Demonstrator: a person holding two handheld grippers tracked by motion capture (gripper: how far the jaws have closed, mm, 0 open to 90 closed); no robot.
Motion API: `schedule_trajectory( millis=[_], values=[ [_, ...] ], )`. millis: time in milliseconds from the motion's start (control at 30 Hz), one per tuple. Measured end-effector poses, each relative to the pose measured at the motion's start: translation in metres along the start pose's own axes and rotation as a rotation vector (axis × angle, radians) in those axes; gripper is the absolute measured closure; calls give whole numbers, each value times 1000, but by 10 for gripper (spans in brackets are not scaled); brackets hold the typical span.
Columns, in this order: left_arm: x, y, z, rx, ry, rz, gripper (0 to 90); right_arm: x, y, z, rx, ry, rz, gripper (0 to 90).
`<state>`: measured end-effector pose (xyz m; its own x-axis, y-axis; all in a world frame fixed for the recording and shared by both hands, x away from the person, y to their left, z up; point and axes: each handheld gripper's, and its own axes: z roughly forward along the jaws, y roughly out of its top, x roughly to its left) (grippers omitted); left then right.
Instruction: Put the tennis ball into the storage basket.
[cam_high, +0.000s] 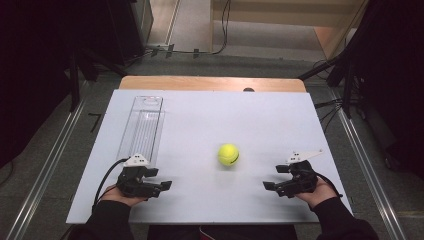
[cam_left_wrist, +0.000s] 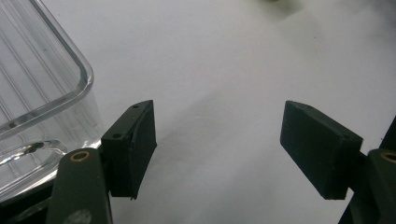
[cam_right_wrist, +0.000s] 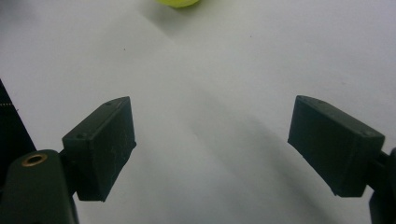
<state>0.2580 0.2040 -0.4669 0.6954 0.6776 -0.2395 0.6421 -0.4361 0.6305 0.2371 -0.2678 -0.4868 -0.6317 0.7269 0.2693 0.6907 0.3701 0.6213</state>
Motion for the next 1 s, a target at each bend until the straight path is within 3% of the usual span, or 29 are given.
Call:
schedule_trajectory(
  millis=[233,1000],
  values=[
    [-1,1,2,7,-11,-1,239,1,0,1,4,-1,-5,129],
    [-3,2,4,0,-30,16,236,2,1,2,6,-3,-5,129]
  ],
)
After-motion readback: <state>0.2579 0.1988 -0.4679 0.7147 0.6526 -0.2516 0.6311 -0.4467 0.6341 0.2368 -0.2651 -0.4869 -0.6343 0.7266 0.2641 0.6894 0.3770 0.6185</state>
